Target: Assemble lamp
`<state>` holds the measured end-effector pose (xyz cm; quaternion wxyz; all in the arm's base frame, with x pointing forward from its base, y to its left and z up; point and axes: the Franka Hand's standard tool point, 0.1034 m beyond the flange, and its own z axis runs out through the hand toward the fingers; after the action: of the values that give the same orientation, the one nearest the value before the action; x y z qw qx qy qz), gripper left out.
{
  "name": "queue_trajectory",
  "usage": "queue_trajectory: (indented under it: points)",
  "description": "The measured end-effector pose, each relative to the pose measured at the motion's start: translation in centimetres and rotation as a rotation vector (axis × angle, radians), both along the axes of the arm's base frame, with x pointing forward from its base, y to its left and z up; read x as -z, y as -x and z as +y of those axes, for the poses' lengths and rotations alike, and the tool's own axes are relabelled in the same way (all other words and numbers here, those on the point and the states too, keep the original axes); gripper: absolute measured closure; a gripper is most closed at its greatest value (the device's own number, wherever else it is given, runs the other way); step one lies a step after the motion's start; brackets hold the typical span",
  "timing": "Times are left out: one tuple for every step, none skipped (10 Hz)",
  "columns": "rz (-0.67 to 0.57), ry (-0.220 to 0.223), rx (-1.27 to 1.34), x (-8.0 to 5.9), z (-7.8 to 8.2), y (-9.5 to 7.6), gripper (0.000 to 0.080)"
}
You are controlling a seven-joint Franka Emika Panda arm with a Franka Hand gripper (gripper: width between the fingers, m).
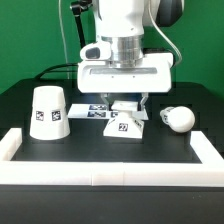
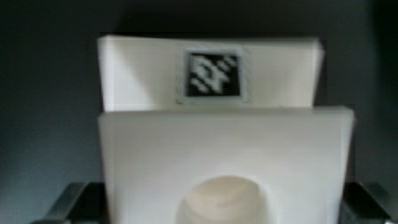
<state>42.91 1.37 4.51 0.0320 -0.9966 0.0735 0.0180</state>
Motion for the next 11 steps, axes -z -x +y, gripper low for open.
queue_trajectory:
  points:
    - [0.0,-0.001,-0.01,0.0,0.1,0.0,0.0265]
    - [0.0,-0.003,-0.04,-0.1,0.0,-0.2,0.0265]
    - [-0.005,-0.005,-0.088,-0.2,-0.2,-0.4,0.0265]
    - [-0.006,-0.008,-0.115,-0.3,-0.4,-0.5,0.0265]
    - [-0.004,-0.008,-0.111,-0.2,-0.3,-0.5,0.0265]
    - [-0.004,-0.008,-0.112,-0.2,-0.3,-0.5,0.0265]
    - [-0.004,-0.008,-0.114,-0.2,-0.3,-0.5,0.0264]
    - [0.004,-0.014,-0.163,-0.4,0.0,-0.9,0.0264]
    - [0.003,-0.02,-0.184,-0.3,0.3,-1.8,0.0264]
    - [0.005,-0.024,-0.185,-0.1,0.5,-2.7,0.0264]
    - [-0.002,-0.027,-0.193,-0.1,0.8,-4.2,0.0264]
